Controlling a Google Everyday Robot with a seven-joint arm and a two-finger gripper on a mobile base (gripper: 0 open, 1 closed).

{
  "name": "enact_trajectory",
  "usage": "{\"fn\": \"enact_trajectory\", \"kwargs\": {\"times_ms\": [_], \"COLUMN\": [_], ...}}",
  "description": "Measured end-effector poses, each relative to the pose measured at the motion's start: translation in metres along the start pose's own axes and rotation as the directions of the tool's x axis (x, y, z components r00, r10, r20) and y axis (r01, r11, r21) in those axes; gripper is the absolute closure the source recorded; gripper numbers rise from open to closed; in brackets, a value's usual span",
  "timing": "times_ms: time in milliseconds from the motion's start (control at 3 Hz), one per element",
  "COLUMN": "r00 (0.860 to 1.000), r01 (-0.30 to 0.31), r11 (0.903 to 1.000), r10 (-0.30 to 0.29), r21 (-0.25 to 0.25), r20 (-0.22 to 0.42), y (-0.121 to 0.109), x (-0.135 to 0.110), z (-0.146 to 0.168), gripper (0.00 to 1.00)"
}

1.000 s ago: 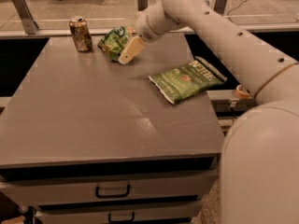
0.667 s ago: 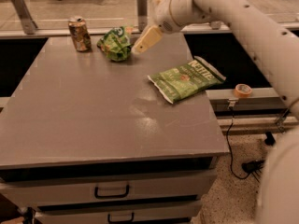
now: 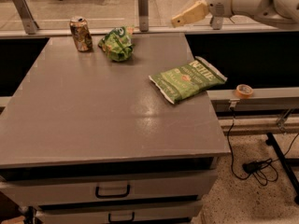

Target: Move green rice chip bag near orange can

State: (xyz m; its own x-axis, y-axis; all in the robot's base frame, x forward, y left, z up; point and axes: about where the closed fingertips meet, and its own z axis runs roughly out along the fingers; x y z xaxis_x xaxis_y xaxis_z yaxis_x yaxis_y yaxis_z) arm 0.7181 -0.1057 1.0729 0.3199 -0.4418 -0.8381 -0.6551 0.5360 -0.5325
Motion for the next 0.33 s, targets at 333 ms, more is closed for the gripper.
{"fn": "enact_trajectory", "kwargs": {"times_ms": [333], "r00": [1.000], "r01": [0.011], "r11": [0.9998], "r10": [-0.011], "r21": [0.019], "r20": [0.015], "y": [-0.0054], "x": [-0.0033], "z": [-0.0166], "gripper": [0.00]}}
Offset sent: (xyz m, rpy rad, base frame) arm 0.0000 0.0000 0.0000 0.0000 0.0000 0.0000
